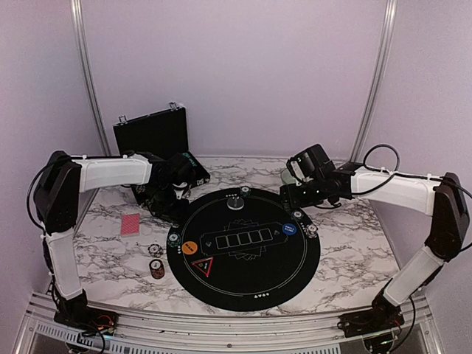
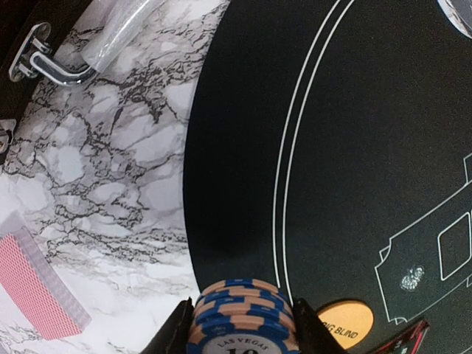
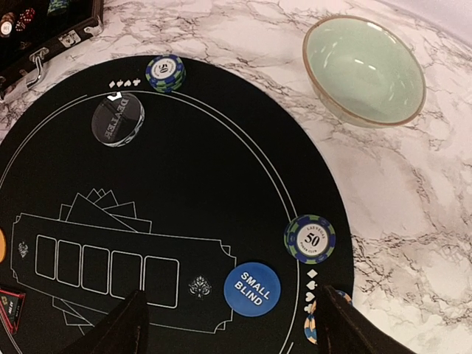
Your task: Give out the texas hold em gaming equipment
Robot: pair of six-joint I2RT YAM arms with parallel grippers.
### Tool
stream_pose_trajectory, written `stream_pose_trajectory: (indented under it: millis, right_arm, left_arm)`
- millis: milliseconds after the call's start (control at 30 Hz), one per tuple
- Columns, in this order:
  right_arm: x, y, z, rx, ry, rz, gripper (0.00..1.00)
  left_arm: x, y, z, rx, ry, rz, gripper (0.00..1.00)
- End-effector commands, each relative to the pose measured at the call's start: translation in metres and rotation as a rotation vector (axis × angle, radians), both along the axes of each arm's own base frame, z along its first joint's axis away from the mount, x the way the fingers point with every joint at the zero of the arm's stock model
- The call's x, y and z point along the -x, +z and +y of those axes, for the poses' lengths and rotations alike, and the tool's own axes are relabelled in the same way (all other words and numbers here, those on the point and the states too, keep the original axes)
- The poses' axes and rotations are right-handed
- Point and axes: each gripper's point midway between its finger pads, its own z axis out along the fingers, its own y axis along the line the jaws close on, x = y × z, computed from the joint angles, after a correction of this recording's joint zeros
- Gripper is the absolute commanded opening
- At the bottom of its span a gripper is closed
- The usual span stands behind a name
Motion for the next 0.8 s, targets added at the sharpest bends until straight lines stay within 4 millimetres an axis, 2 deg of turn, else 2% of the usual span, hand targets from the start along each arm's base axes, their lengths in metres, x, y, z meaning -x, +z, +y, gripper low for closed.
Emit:
stream_pose_trajectory:
  millis: [0, 233, 767]
  right_arm:
    - [0.003, 0.012, -0.003, -0.004, -0.016, -0.022, 0.75]
    - [0.003, 0.012, -0.003, -0.005, -0.019, -0.025, 0.75]
    - [0.003, 0.011, -0.003, -0.004, -0.014, -0.025, 0.75]
  left_arm:
    - [-0.009, -0.004, -0.002, -0.013, -0.019, 0.018, 0.36]
    - [-0.017, -0.016, -0.004, -0.034, -0.018, 0.027, 0.36]
    - [-0.016, -0.039, -0.002, -0.051, 0.001, 0.046, 0.37]
